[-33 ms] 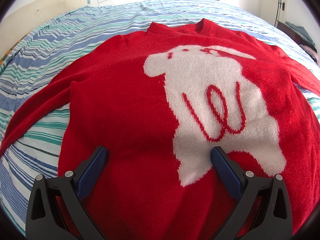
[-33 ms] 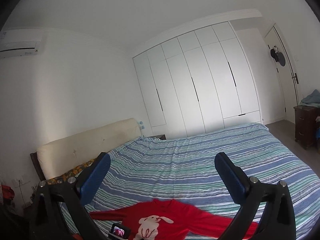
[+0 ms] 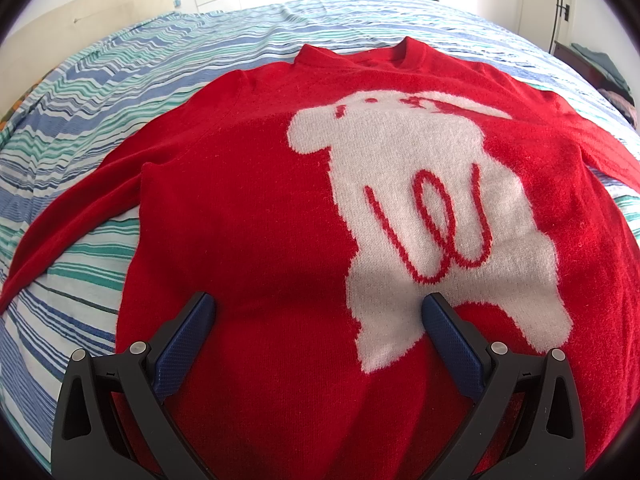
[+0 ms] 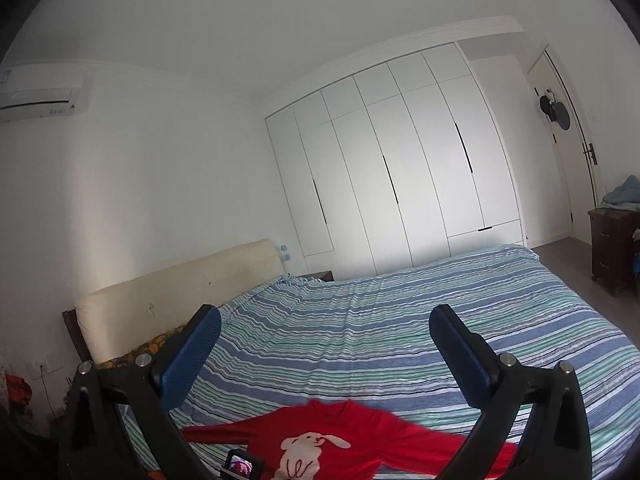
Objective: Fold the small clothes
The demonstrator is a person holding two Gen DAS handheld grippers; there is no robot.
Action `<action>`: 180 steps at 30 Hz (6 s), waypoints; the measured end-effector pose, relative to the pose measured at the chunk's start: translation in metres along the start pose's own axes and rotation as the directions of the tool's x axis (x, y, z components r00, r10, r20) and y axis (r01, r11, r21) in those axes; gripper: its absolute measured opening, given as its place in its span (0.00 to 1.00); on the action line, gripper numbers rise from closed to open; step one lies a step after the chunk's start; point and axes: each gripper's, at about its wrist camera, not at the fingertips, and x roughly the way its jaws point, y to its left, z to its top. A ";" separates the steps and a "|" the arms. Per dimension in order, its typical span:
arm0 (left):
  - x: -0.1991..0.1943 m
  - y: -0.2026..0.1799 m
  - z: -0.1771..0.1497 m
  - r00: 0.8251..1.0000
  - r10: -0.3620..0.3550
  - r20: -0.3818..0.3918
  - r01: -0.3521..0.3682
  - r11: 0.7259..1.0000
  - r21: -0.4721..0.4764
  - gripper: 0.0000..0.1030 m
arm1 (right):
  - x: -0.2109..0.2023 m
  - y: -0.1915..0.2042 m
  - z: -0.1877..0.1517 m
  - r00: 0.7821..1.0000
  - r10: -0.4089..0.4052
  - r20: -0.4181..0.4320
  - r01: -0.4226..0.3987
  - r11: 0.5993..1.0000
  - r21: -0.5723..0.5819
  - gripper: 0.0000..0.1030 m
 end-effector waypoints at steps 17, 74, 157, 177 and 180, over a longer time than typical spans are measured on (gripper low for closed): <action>0.000 0.000 0.000 1.000 0.001 0.000 -0.001 1.000 -0.001 1.00 | 0.005 0.000 0.011 0.999 -0.036 -0.025 0.036 0.999 -0.003 1.00; -0.022 0.009 0.002 0.999 -0.020 -0.047 0.017 0.999 -0.049 0.99 | 0.092 -0.394 -0.336 0.806 -0.197 -0.558 0.584 0.425 0.692 0.74; -0.016 0.409 -0.092 0.979 -0.017 0.202 0.198 0.277 -0.940 0.61 | 0.170 -0.009 -0.373 0.539 0.104 -0.836 0.096 0.978 0.184 0.80; -0.124 -0.012 0.136 0.831 -0.459 0.316 0.504 0.860 -0.077 0.20 | 0.140 -0.035 -0.364 0.617 0.110 -0.779 0.152 0.955 0.255 0.80; -0.079 -0.077 0.098 0.873 -0.467 0.140 0.476 0.879 -0.031 0.66 | 0.130 -0.048 -0.362 0.629 0.094 -0.771 0.185 0.946 0.267 0.80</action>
